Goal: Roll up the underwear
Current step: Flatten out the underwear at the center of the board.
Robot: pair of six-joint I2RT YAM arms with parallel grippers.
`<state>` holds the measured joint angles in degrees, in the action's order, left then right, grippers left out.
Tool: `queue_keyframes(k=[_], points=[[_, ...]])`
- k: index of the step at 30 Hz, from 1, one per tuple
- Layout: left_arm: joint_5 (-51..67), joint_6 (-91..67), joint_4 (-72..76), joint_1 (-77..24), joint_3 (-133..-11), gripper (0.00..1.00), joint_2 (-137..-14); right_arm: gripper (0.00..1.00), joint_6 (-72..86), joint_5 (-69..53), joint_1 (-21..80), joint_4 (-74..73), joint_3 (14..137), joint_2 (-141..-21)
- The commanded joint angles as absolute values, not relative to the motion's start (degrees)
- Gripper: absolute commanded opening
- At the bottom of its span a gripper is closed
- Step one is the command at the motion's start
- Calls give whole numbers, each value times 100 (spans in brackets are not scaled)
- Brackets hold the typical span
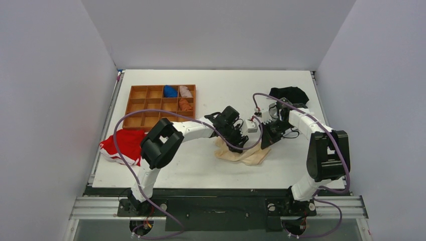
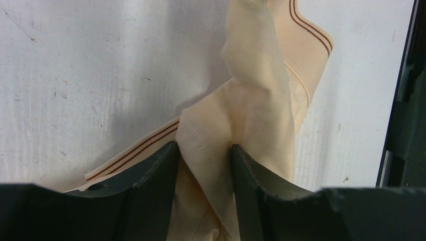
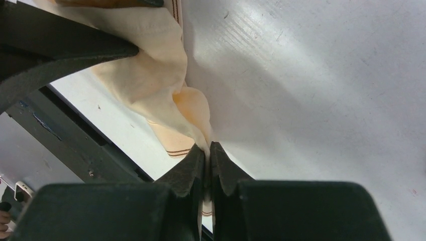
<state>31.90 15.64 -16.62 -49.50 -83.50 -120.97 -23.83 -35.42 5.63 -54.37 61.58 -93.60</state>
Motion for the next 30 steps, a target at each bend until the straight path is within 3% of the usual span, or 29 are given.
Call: queue_keyframes(k=[1,4,8,9,20,30], points=[[3254,1656,-1764,-4939,-8283,38,-11778,0,-2562,-3659,522,-5532,6276,-9371],[3469,1644,-1770,-4939,-8281,33,-11596,0,-2575,-3621,520,-5570,6316,-9349],[3866,1488,-1631,-4928,-8295,11,-11343,0,-2606,-3612,524,-5685,6455,-9306],[3948,1411,-1589,-4913,-8291,10,-11292,0,-2613,-3615,531,-5708,6536,-9289],[4087,768,-924,-3998,-8544,5,-10525,0,-2573,-3342,536,-6487,8259,-9225],[3835,1366,-2455,-3063,-11538,0,-11208,0,-2186,-2572,669,-6898,11826,-9893]])
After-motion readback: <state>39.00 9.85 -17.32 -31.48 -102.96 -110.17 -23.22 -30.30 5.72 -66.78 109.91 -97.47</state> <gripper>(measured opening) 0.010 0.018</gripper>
